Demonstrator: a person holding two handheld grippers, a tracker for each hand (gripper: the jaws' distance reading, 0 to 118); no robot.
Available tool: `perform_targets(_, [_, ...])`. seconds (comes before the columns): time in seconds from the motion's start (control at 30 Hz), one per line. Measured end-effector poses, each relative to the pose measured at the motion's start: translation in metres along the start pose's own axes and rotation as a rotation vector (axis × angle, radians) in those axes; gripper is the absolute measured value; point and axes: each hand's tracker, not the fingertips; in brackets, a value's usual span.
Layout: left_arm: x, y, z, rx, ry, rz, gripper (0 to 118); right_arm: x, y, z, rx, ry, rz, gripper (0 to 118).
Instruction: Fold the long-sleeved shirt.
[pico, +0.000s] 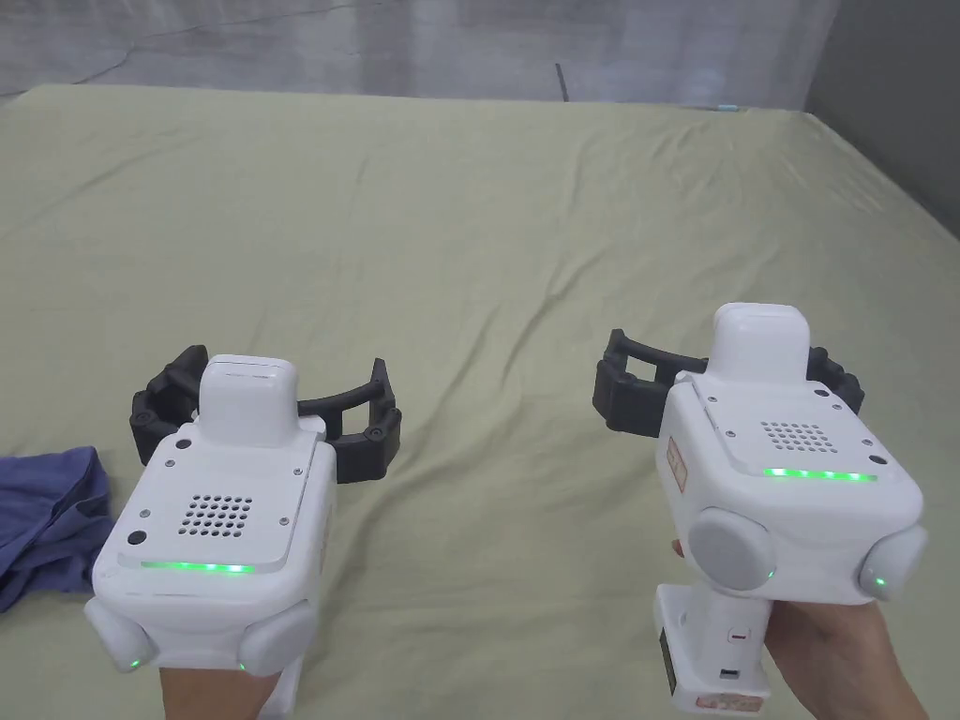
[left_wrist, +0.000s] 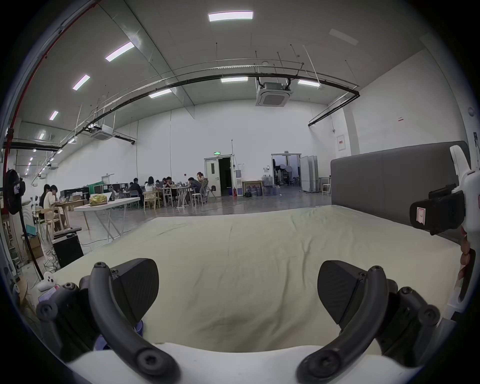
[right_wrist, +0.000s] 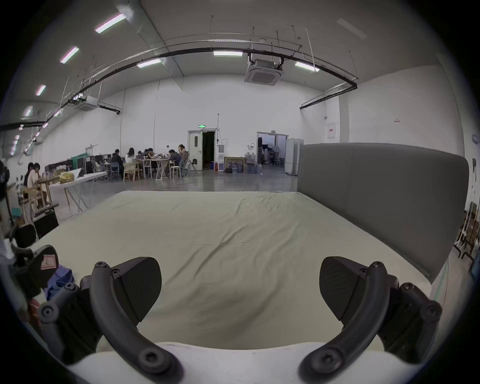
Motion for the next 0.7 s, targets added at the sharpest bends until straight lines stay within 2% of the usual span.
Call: perform_targets(0.7, [0.0014,-0.0038,-0.0015,-0.017,-0.001,-0.008,118,-0.0013,0.0019,0.0055,-0.008,0.002,-0.006,118])
